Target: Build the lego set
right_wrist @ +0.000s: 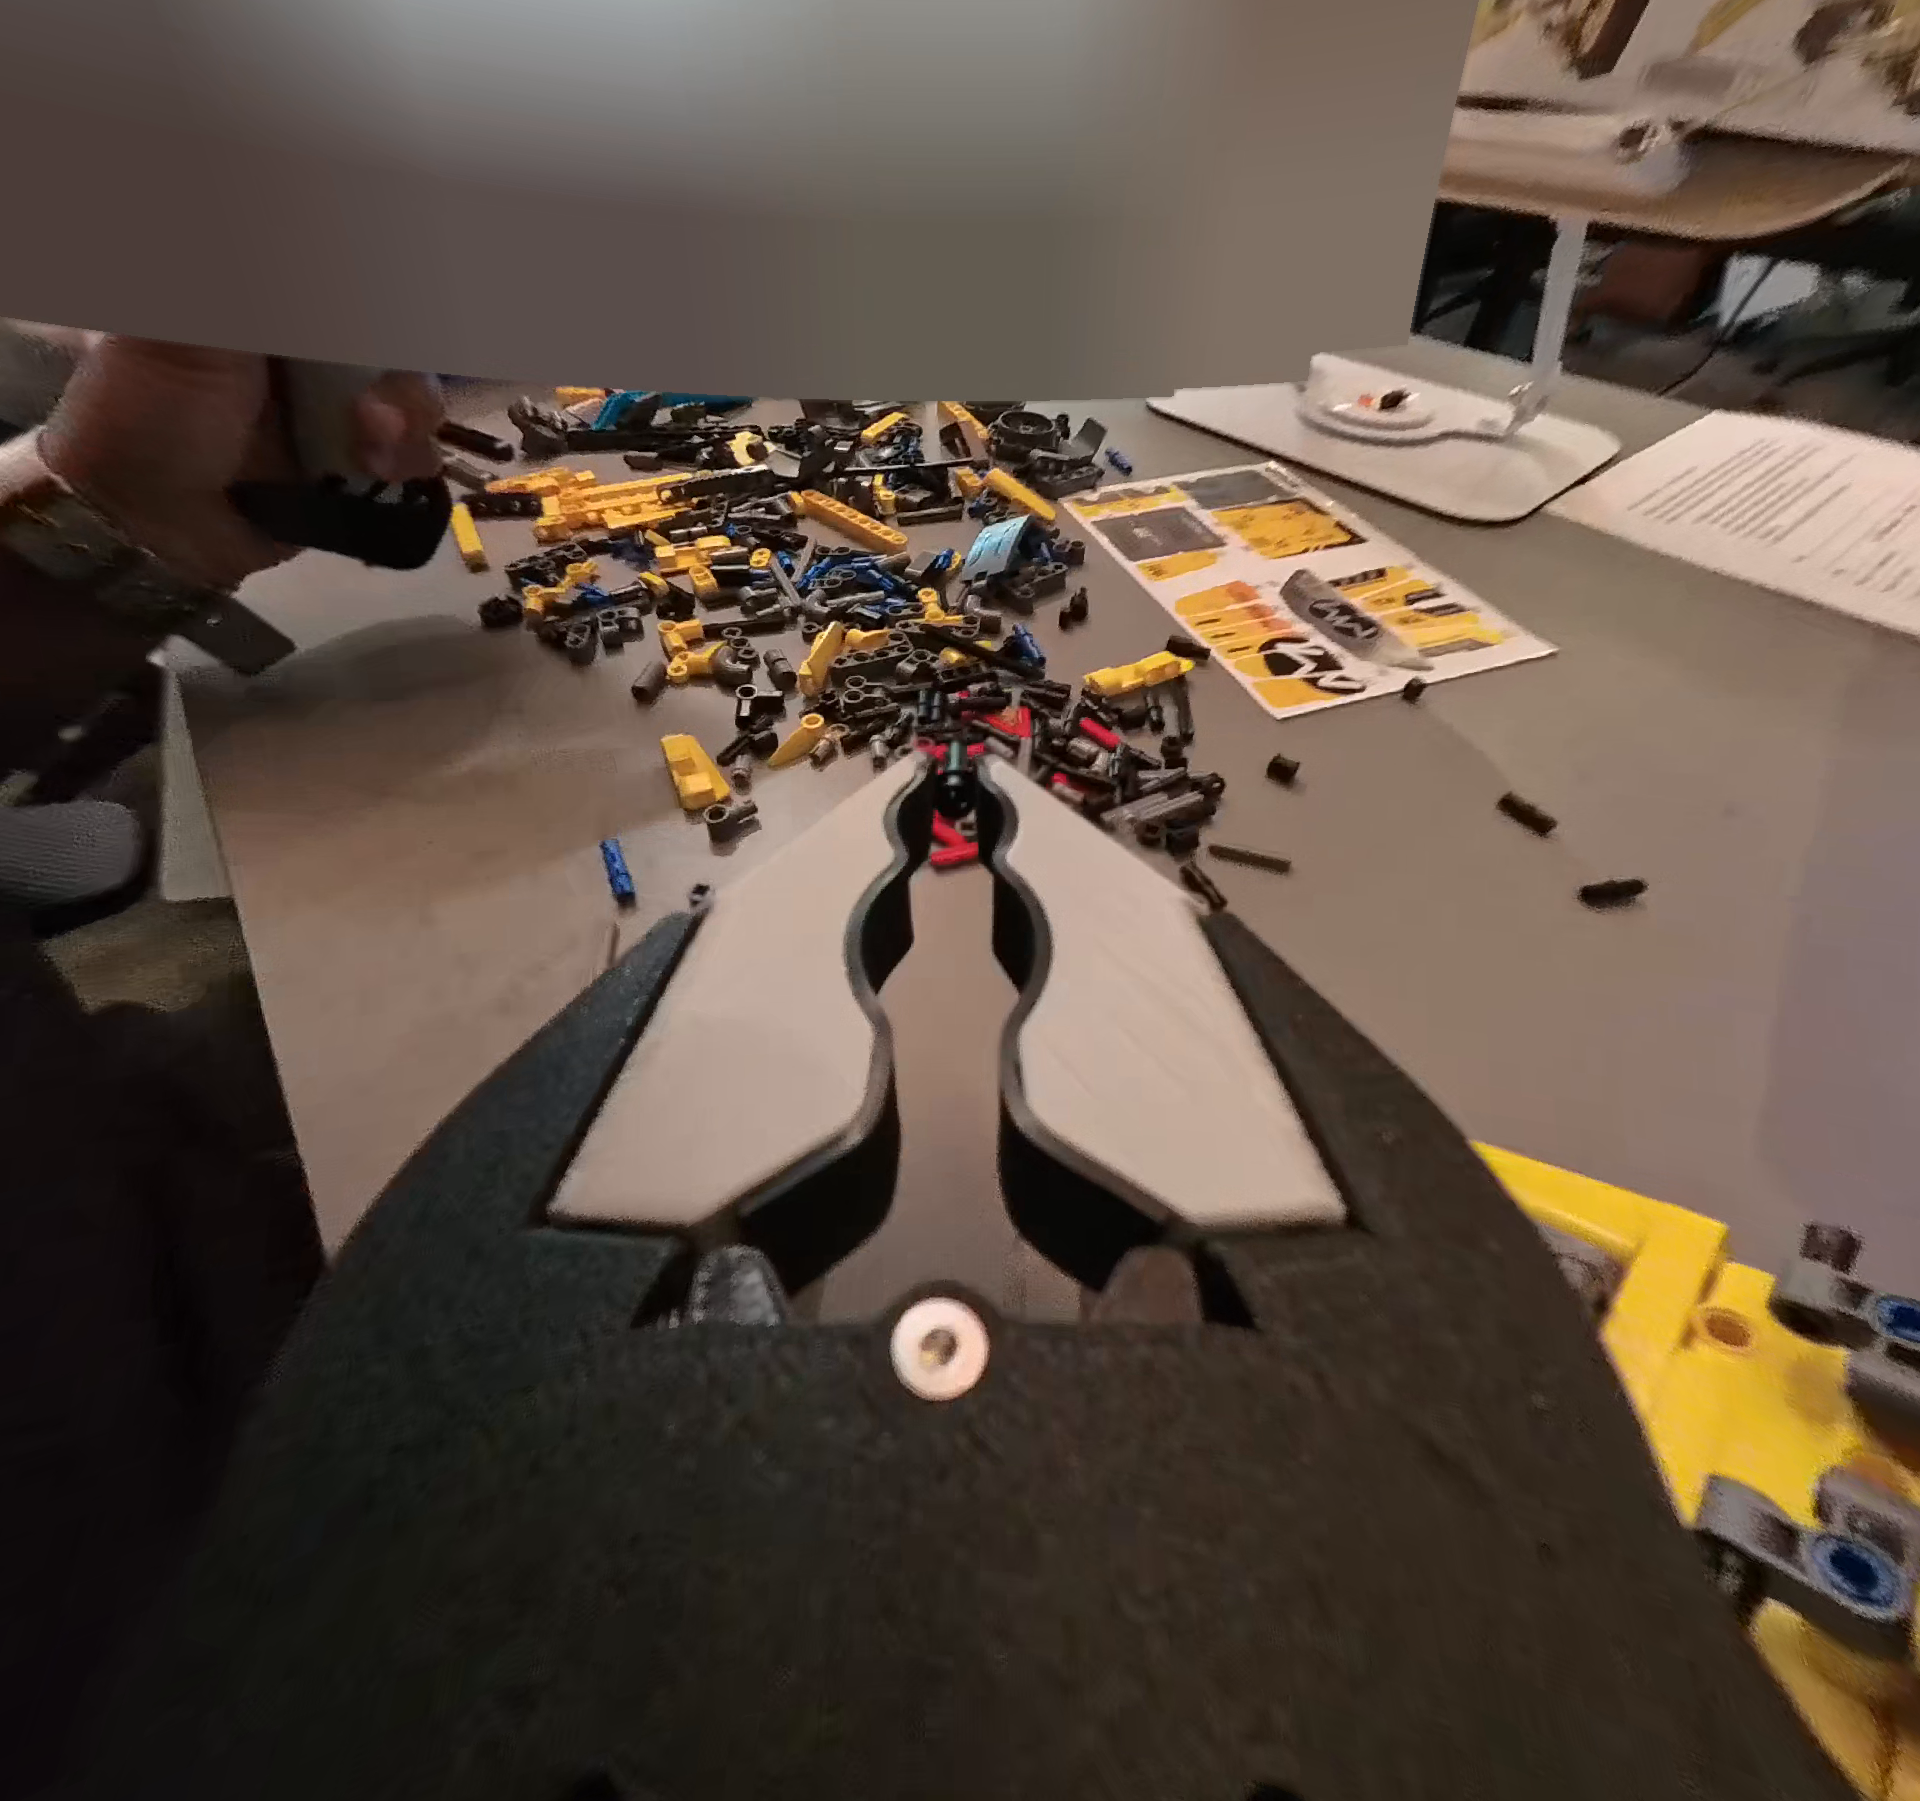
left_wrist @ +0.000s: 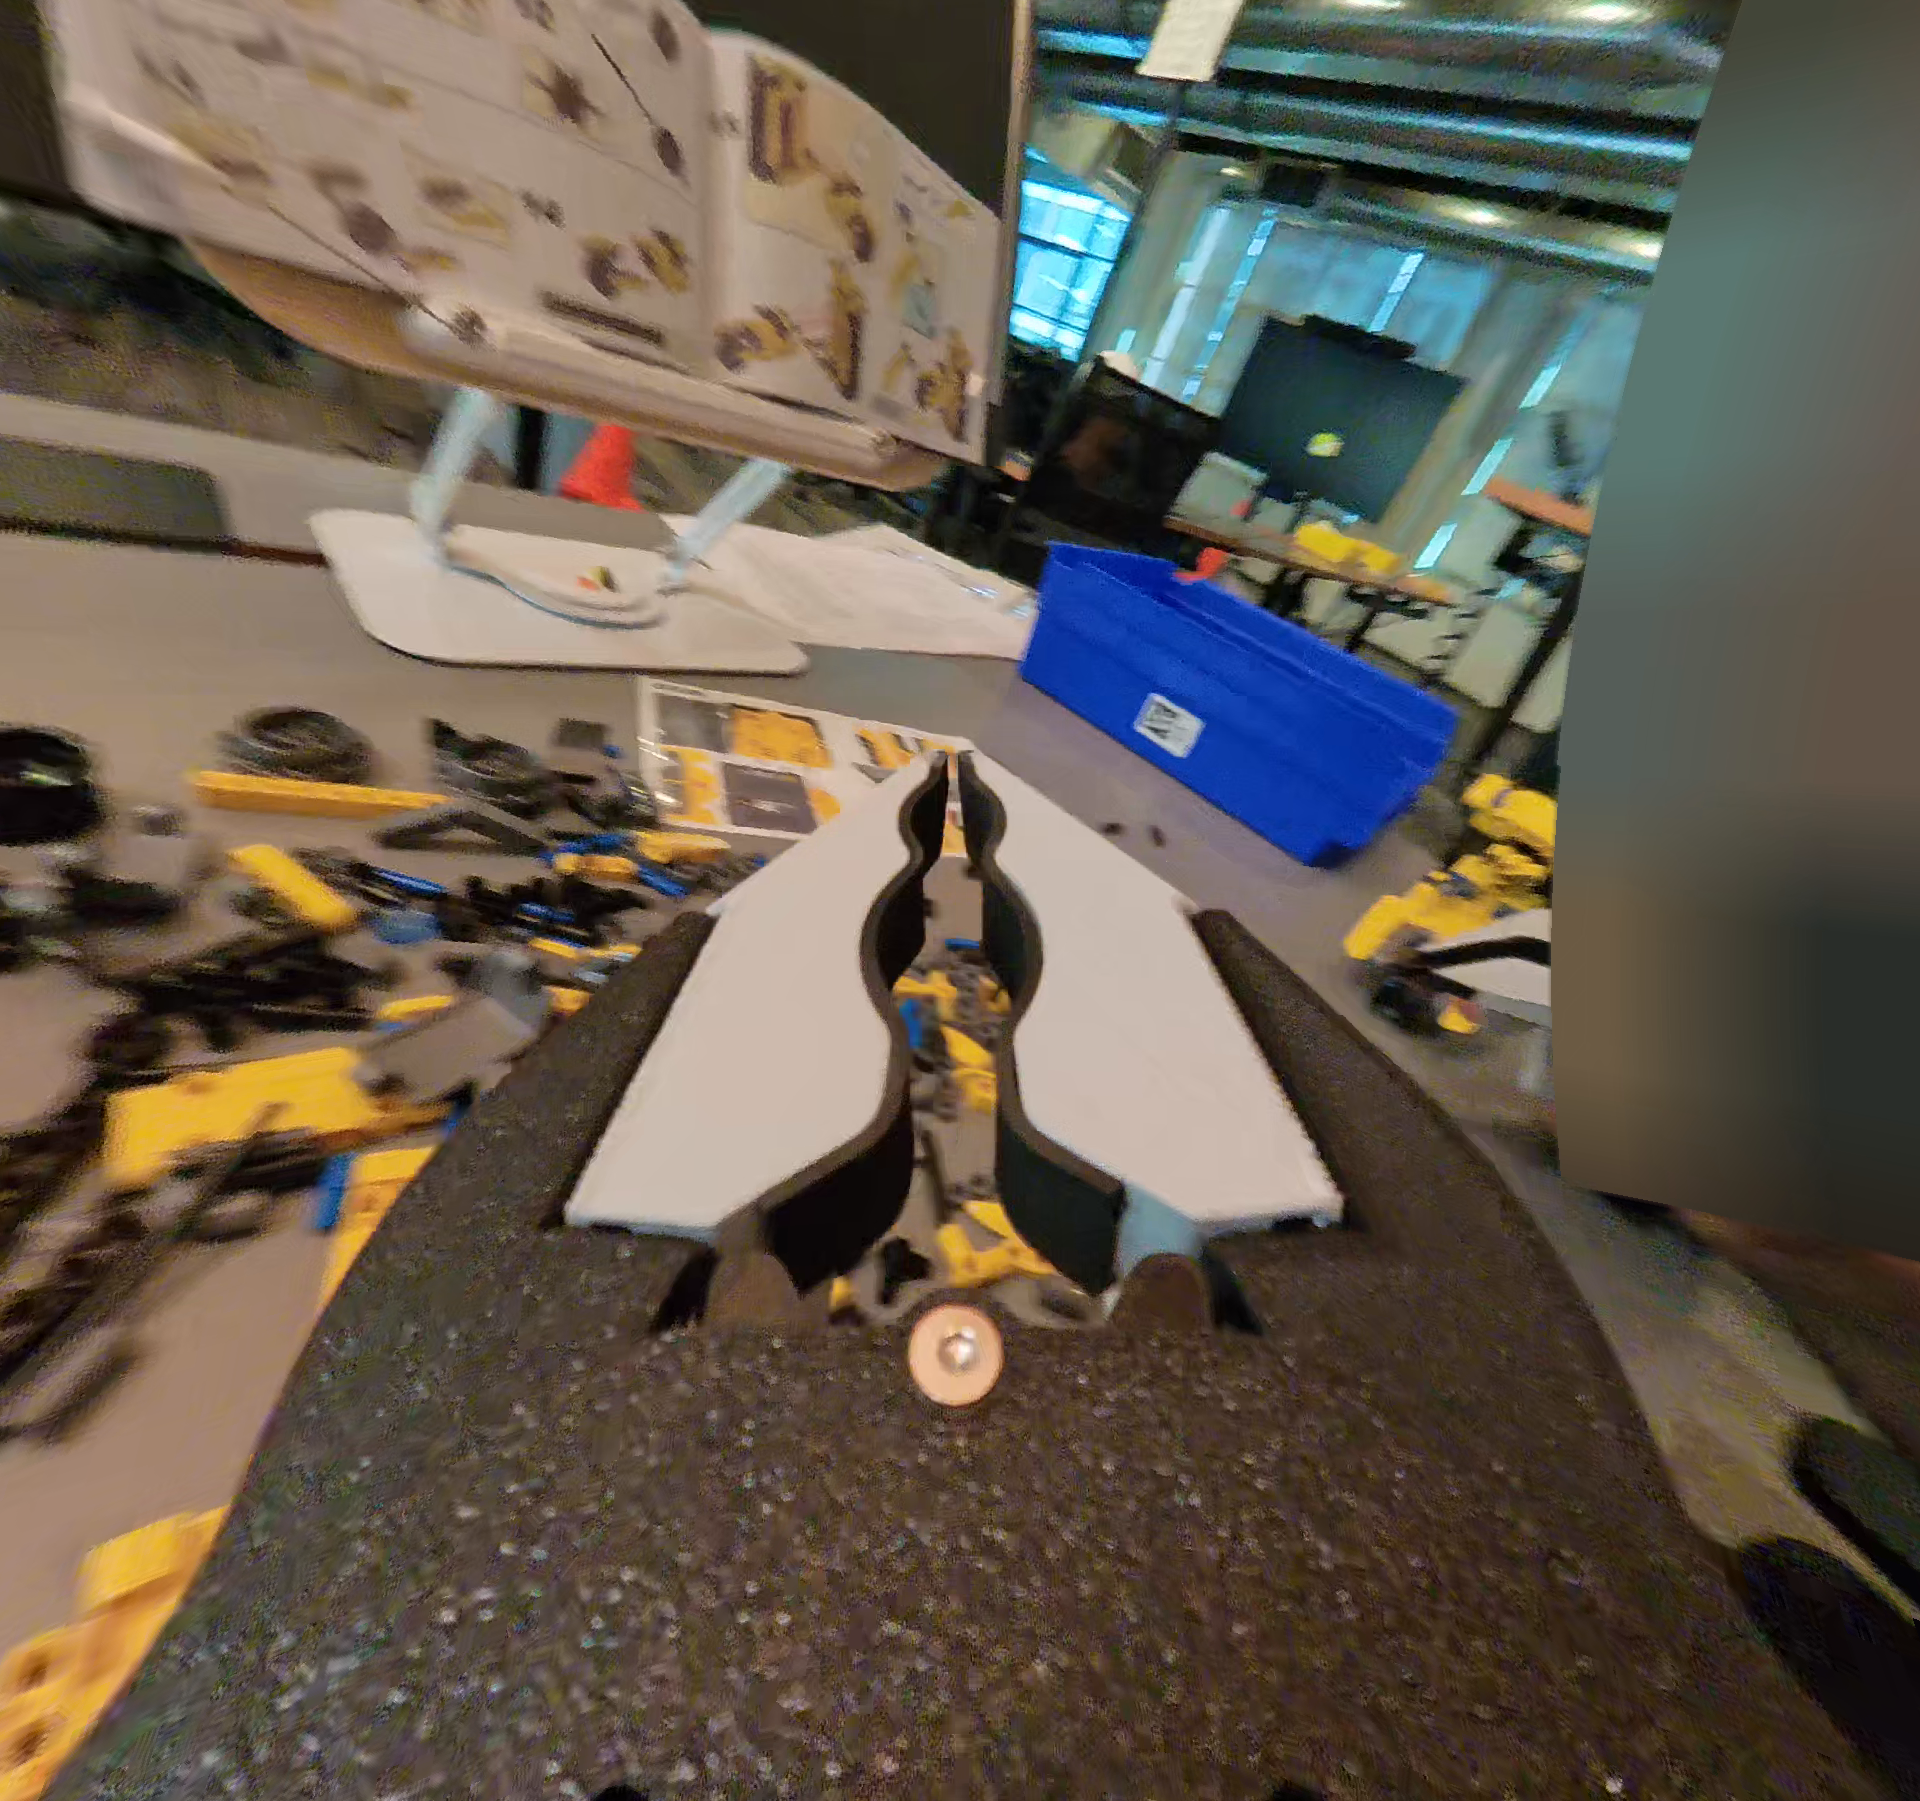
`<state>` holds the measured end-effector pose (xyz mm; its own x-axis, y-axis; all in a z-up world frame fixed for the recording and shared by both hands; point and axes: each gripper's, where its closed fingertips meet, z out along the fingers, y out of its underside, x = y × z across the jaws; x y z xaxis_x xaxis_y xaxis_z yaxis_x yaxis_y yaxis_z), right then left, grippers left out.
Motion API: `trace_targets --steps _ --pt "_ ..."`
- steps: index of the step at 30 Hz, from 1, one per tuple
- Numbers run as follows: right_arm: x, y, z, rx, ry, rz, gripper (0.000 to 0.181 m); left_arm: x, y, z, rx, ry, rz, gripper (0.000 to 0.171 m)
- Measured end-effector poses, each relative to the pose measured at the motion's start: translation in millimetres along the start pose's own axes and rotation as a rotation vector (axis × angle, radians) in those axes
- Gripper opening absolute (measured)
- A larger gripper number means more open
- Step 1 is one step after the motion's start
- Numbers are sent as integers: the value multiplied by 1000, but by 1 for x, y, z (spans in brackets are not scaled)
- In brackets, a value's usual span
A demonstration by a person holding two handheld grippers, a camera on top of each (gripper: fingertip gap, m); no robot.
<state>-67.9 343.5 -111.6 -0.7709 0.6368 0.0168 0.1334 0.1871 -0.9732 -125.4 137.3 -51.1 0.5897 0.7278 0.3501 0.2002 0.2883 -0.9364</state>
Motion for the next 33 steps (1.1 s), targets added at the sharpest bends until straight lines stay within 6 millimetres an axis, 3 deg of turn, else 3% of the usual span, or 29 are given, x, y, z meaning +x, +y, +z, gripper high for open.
trace_targets --steps 2,5,11,16,20,22,24,26,28,33 --pt "3 0 0 -2 -23 59 5 -8 -12 -4 4 -59 78 1" --pt "8 0 -1 7 -46 126 5 -5 -23 -6 -25 -63 118 1" --pt "0 -4 -3 34 -30 30 5 4 -11 -6 -142 -7 69 3" --pt "-11 -3 -1 26 12 -123 5 36 -9 -6 -133 111 -19 7" --pt "-15 -2 -1 18 27 -173 5 82 14 2 -198 245 47 9" --pt "-14 -1 0 10 12 -140 5 110 45 5 -299 315 90 9" --pt "-11 -3 -2 28 -4 -93 5 122 81 1 -409 322 148 9" --pt "-8 -8 -7 65 -18 -50 5 116 104 -6 -446 268 196 9" --pt "-7 -11 -10 92 -36 -19 5 103 110 -13 -425 211 198 10" --pt "-8 -9 -8 76 -57 3 5 72 74 -23 -258 127 45 10"
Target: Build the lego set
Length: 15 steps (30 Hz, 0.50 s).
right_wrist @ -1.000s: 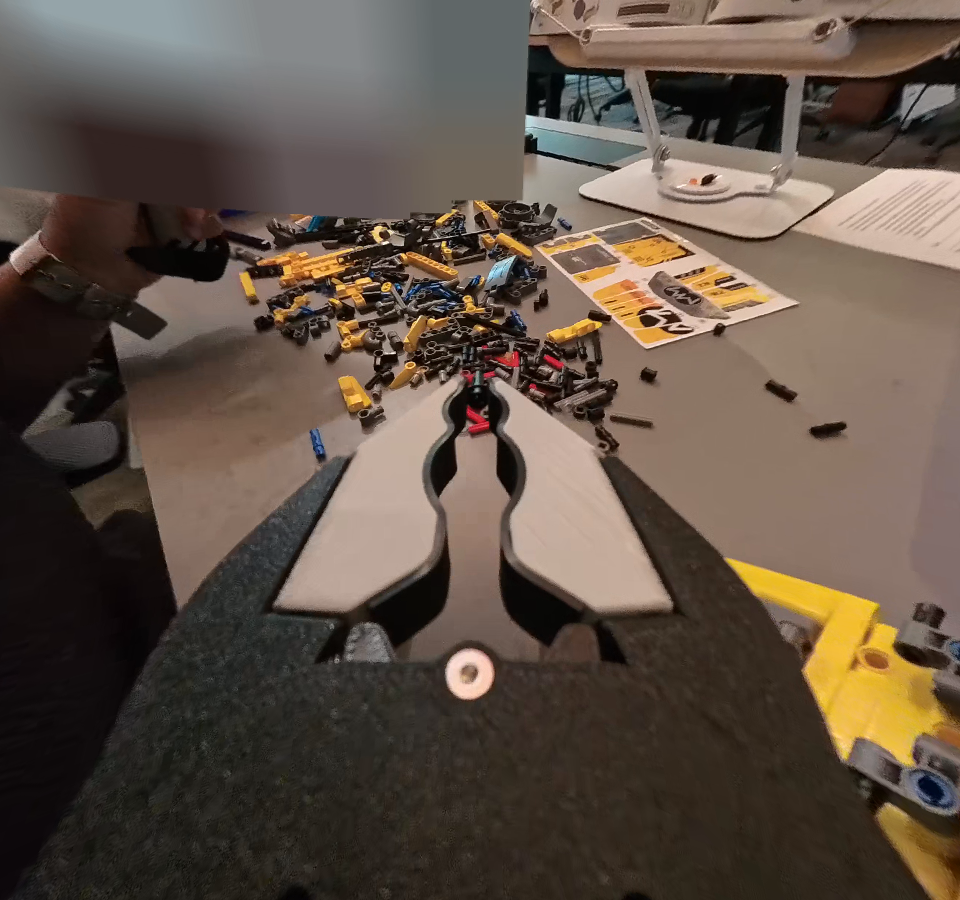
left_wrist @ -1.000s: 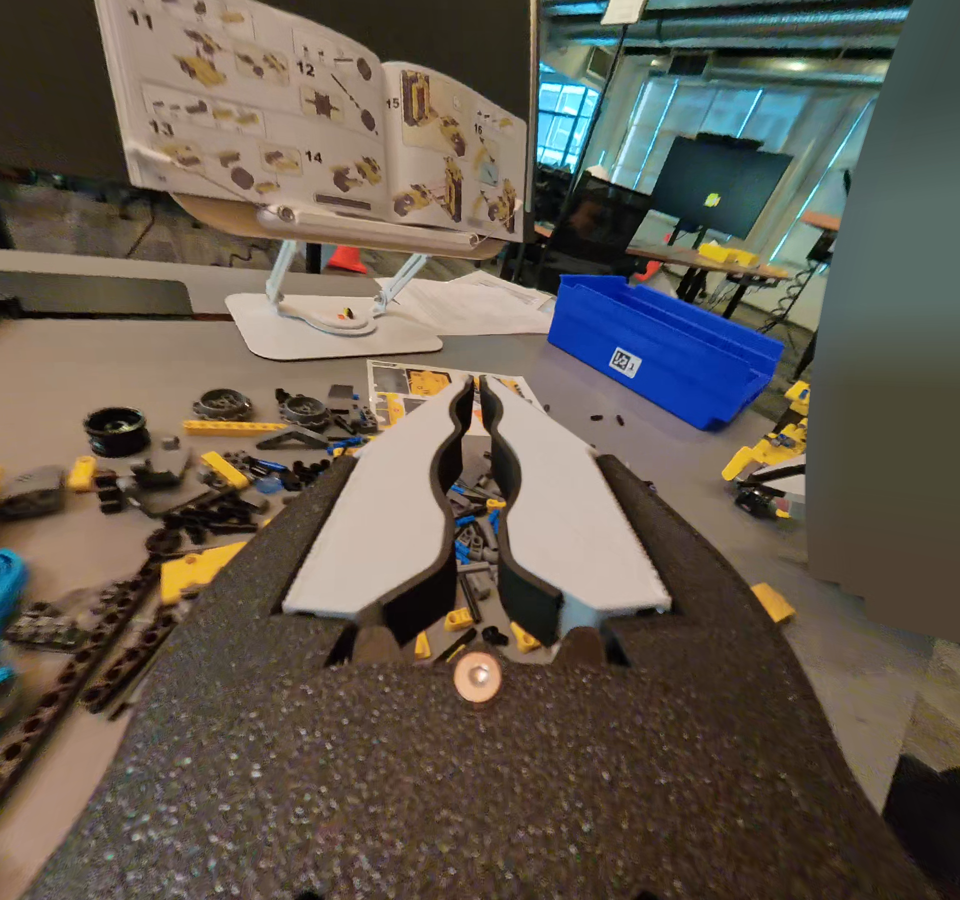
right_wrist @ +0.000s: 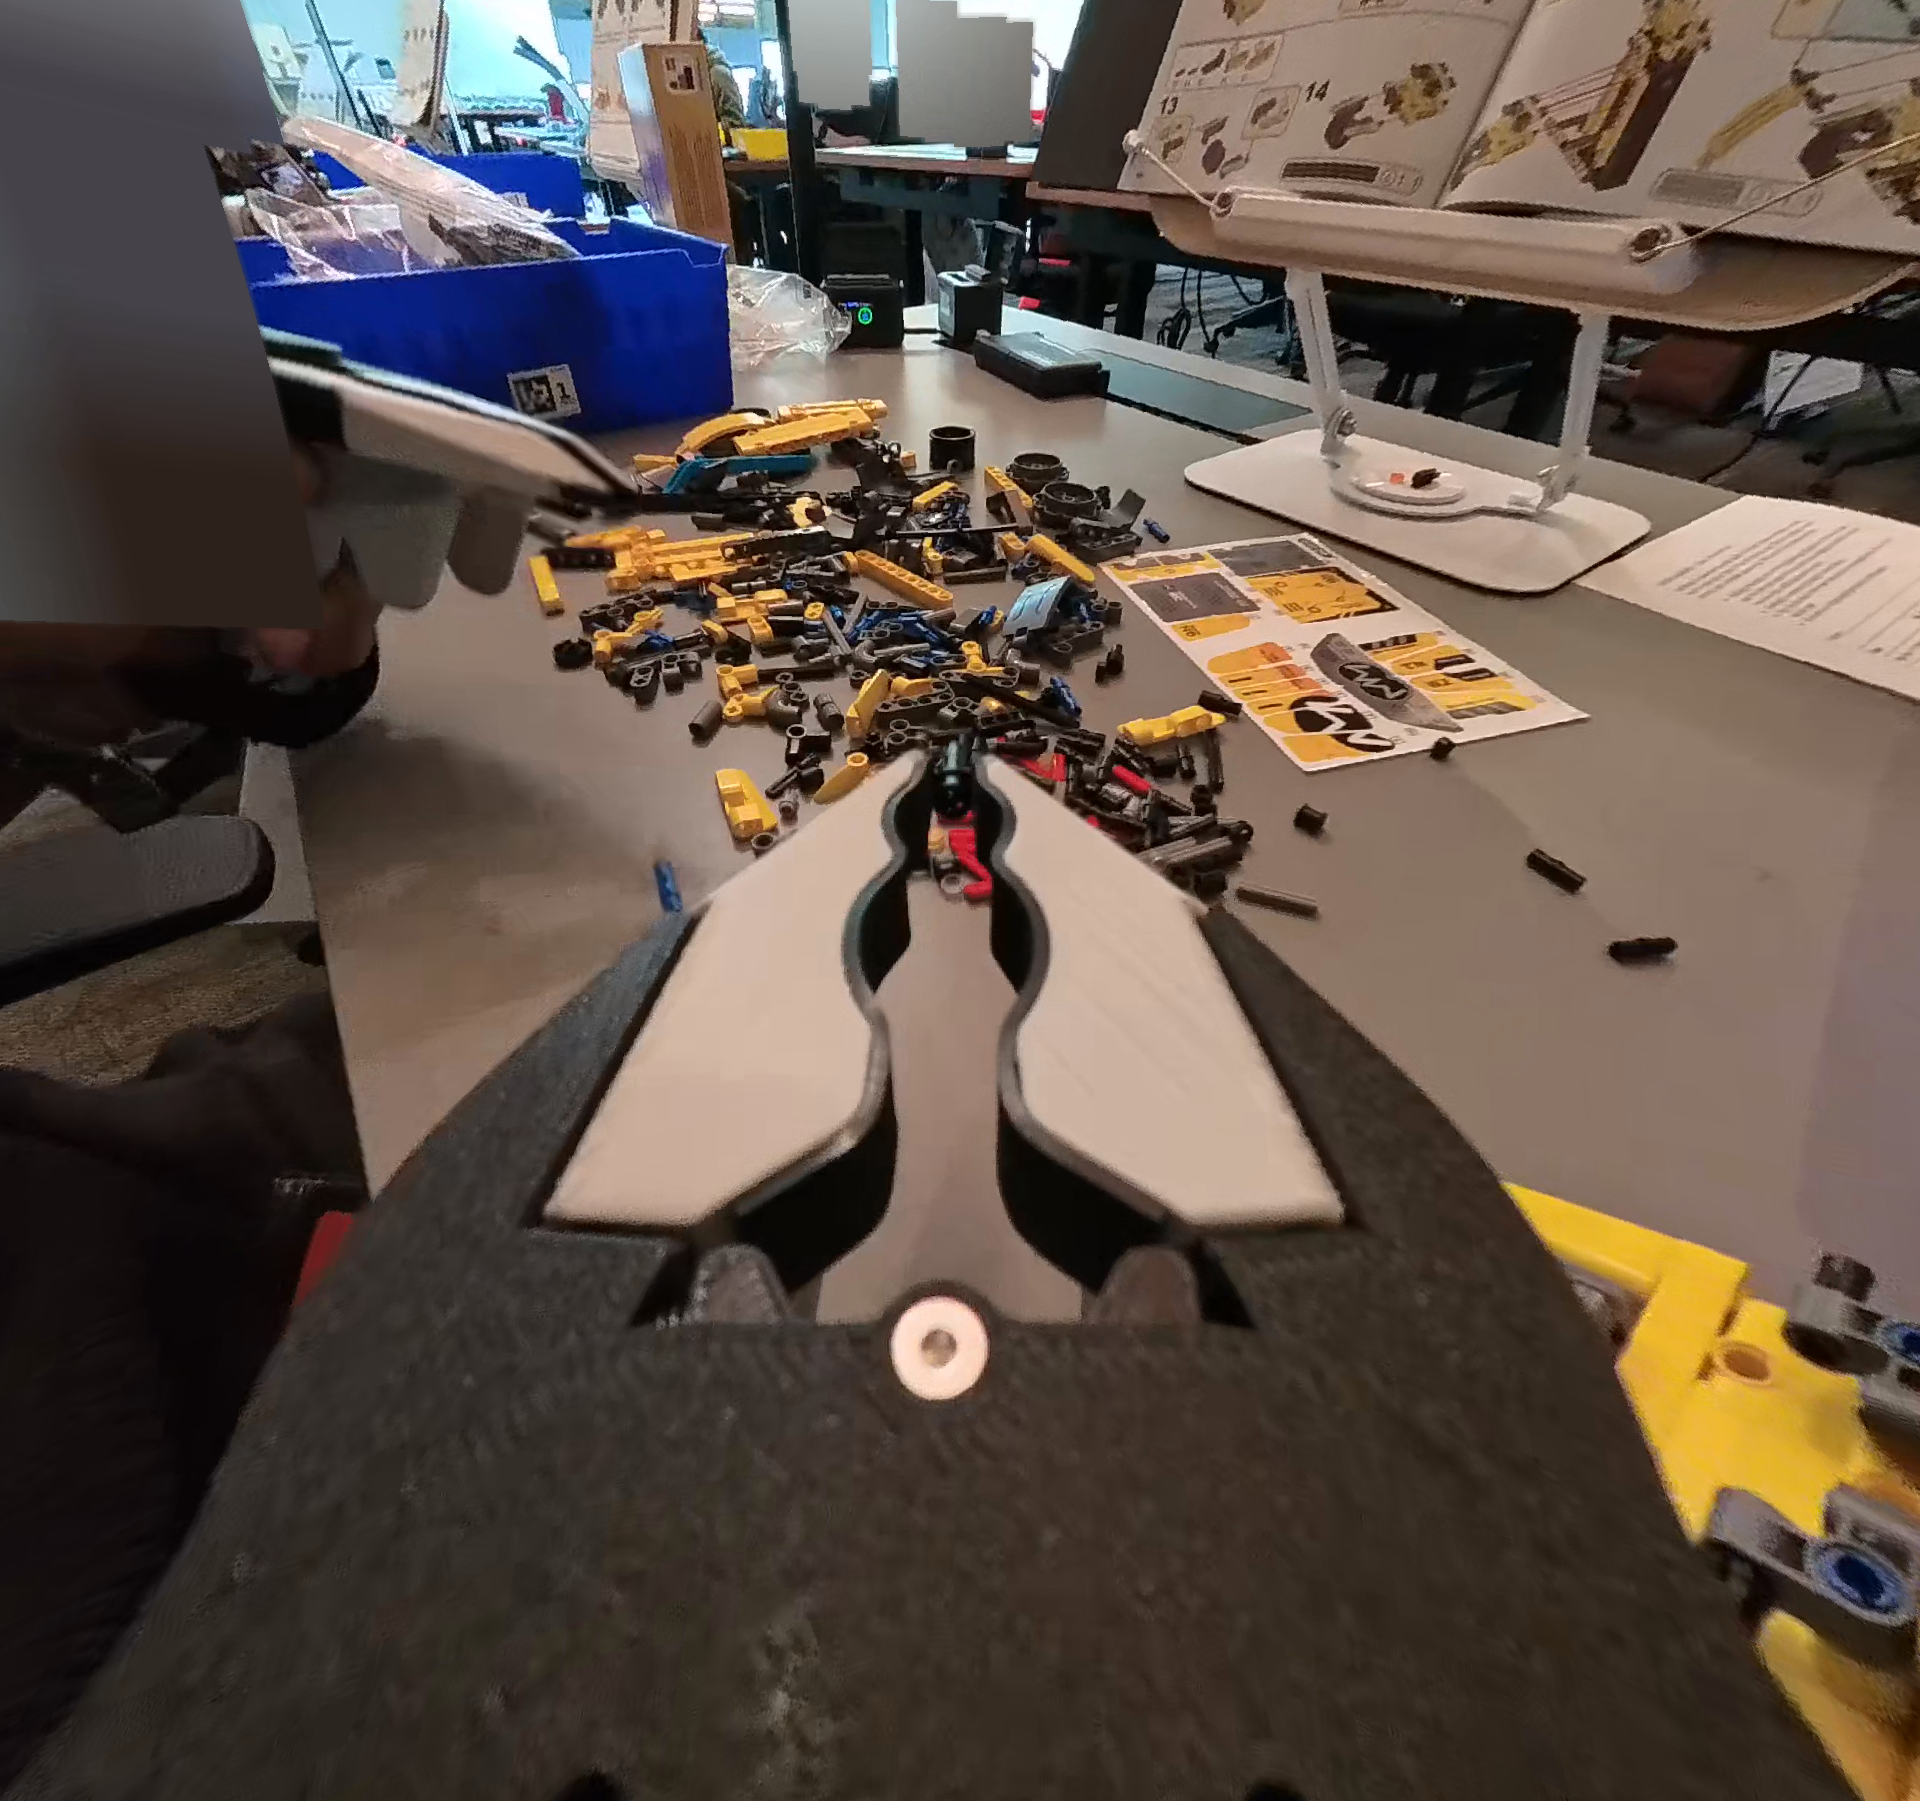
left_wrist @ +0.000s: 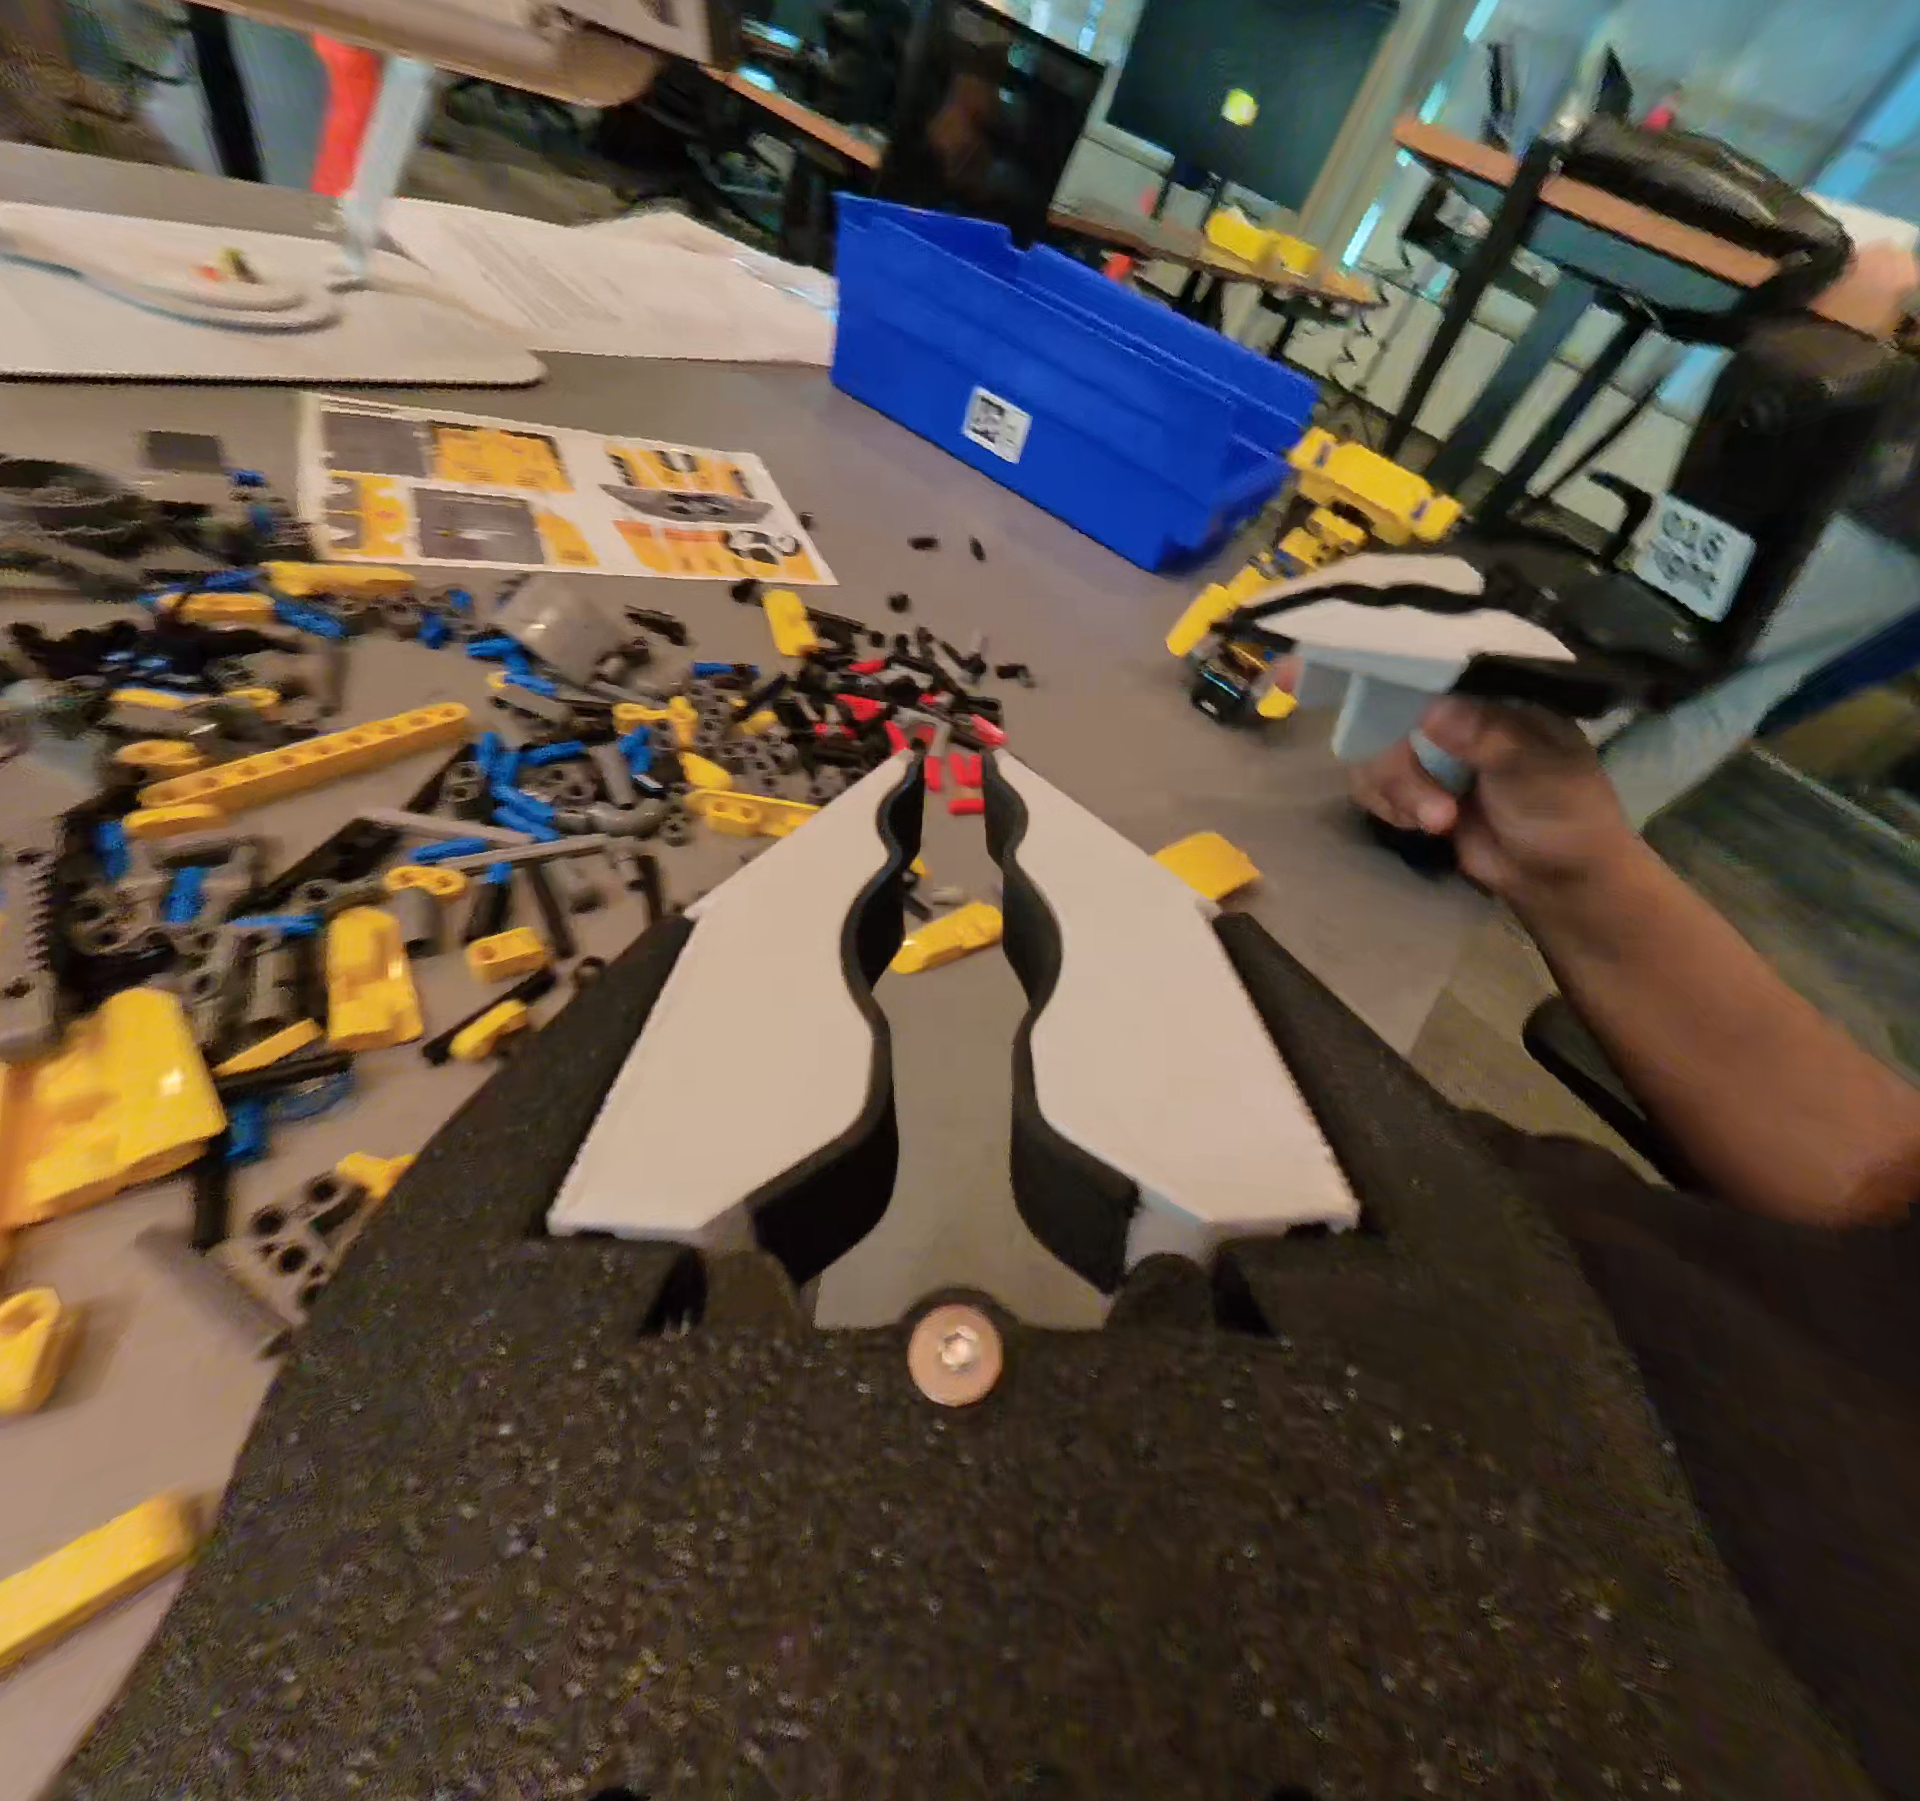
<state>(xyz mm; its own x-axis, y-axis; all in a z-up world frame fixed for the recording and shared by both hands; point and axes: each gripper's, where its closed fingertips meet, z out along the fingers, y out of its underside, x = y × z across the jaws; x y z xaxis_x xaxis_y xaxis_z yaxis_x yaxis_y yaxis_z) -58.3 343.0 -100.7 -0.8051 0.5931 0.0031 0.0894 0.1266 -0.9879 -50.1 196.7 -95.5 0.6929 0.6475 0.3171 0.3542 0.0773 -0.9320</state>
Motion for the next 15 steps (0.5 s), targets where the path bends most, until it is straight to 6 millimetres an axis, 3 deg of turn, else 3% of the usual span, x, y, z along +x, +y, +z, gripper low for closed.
trace_targets --steps 5,11,15 --pt "-1 3 2 -23 -10 2 5 -21 7 1 -88 -67 -8 13" --pt "8 9 7 -68 -22 109 5 1 49 18 -334 -14 128 23" --pt "2 34 15 -240 -65 183 5 11 67 24 -437 -20 241 27"
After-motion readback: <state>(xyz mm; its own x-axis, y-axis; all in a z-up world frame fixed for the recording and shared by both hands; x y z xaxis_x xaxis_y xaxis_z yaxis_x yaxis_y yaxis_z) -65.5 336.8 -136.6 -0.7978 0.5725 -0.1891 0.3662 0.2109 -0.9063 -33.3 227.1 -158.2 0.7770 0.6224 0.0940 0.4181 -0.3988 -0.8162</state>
